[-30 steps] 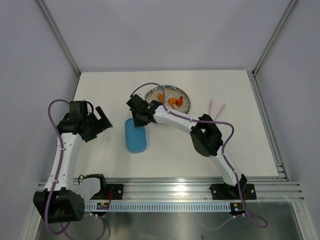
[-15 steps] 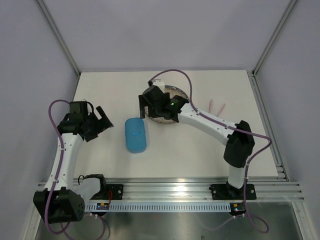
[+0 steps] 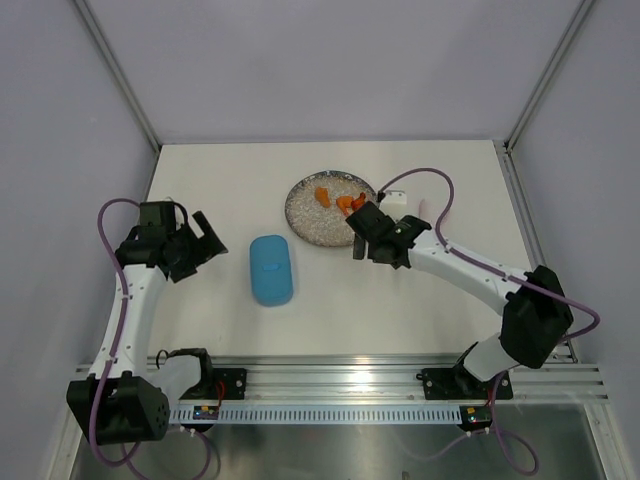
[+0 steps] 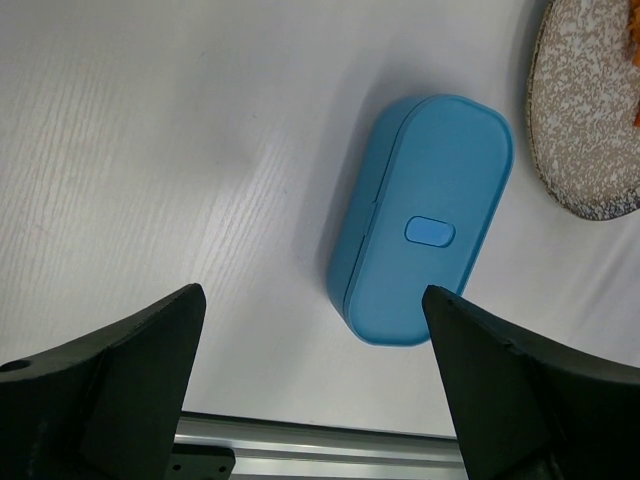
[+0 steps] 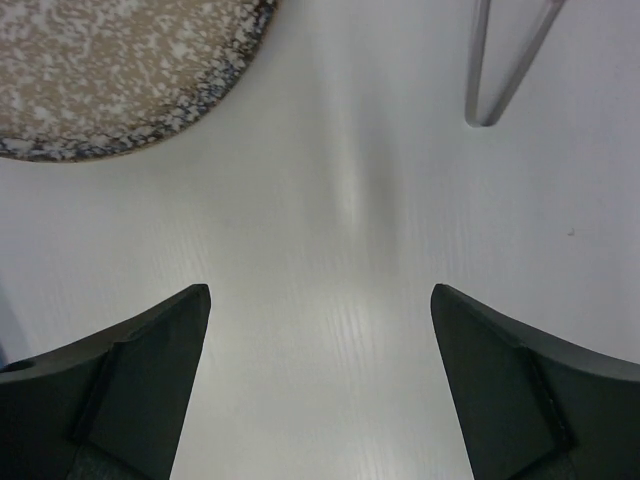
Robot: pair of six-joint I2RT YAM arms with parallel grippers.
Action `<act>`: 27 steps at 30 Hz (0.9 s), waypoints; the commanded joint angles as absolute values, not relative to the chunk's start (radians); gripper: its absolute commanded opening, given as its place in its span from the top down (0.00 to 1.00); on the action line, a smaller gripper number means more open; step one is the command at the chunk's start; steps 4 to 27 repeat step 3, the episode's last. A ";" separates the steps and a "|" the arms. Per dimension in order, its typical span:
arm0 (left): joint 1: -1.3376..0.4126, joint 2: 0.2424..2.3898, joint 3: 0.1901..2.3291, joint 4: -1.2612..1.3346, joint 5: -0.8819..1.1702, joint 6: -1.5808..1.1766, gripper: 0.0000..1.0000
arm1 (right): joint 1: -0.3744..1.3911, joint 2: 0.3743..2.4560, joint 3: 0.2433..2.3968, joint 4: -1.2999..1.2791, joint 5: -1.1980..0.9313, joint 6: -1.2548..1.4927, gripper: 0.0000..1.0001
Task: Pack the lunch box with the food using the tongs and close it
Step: Reset both arms
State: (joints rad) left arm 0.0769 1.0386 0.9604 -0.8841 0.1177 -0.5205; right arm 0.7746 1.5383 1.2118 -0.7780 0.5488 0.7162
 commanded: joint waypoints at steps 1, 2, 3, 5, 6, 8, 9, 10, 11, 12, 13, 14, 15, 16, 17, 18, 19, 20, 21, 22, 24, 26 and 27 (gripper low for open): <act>0.080 1.042 1.009 -0.842 0.140 -0.509 0.06 | 0.781 1.451 1.183 -0.792 0.632 0.782 0.00; 0.080 1.042 1.014 -0.842 0.140 -0.509 0.06 | 0.781 1.445 1.181 -0.790 0.632 0.776 0.00; 0.080 1.040 1.019 -0.844 0.138 -0.509 0.06 | 0.779 1.443 1.186 -0.796 0.634 0.775 0.01; 0.080 1.040 1.019 -0.844 0.138 -0.509 0.06 | 0.779 1.443 1.186 -0.796 0.634 0.775 0.01; 0.080 1.040 1.019 -0.844 0.138 -0.509 0.06 | 0.779 1.443 1.186 -0.796 0.634 0.775 0.01; 0.080 1.040 1.019 -0.844 0.138 -0.509 0.06 | 0.779 1.443 1.186 -0.796 0.634 0.775 0.01; 0.080 1.040 1.019 -0.844 0.138 -0.509 0.06 | 0.779 1.443 1.186 -0.796 0.634 0.775 0.01; 0.080 1.040 1.019 -0.844 0.138 -0.509 0.06 | 0.779 1.443 1.186 -0.796 0.634 0.775 0.01; 0.080 1.040 1.019 -0.844 0.138 -0.509 0.06 | 0.779 1.443 1.186 -0.796 0.634 0.775 0.01; 0.080 1.040 1.019 -0.844 0.138 -0.509 0.06 | 0.779 1.443 1.186 -0.796 0.634 0.775 0.01; 0.080 1.040 1.019 -0.844 0.138 -0.509 0.06 | 0.779 1.443 1.186 -0.796 0.634 0.775 0.01; 0.080 1.040 1.019 -0.844 0.138 -0.509 0.06 | 0.779 1.443 1.186 -0.796 0.634 0.775 0.01; 0.080 1.040 1.019 -0.844 0.138 -0.509 0.06 | 0.779 1.443 1.186 -0.796 0.634 0.775 0.01; 0.080 1.040 1.019 -0.844 0.138 -0.509 0.06 | 0.779 1.443 1.186 -0.796 0.634 0.775 0.01; 0.080 1.040 1.019 -0.844 0.138 -0.509 0.06 | 0.779 1.443 1.186 -0.796 0.634 0.775 0.01; 0.080 1.040 1.019 -0.844 0.138 -0.509 0.06 | 0.779 1.443 1.186 -0.796 0.634 0.775 0.01; 0.080 1.040 1.019 -0.844 0.138 -0.509 0.06 | 0.779 1.443 1.186 -0.796 0.634 0.775 0.01; 0.080 1.040 1.019 -0.844 0.138 -0.509 0.06 | 0.779 1.443 1.186 -0.796 0.634 0.775 0.01; 0.080 1.040 1.019 -0.844 0.138 -0.509 0.06 | 0.779 1.443 1.186 -0.796 0.634 0.775 0.01; 0.080 1.040 1.019 -0.844 0.138 -0.509 0.06 | 0.779 1.443 1.186 -0.796 0.634 0.775 0.01; 0.080 1.040 1.019 -0.844 0.138 -0.509 0.06 | 0.779 1.443 1.186 -0.796 0.634 0.775 0.01; 0.080 1.040 1.019 -0.844 0.138 -0.509 0.06 | 0.779 1.443 1.186 -0.796 0.634 0.775 0.01; 0.080 1.040 1.019 -0.844 0.138 -0.509 0.06 | 0.779 1.443 1.186 -0.796 0.634 0.775 0.01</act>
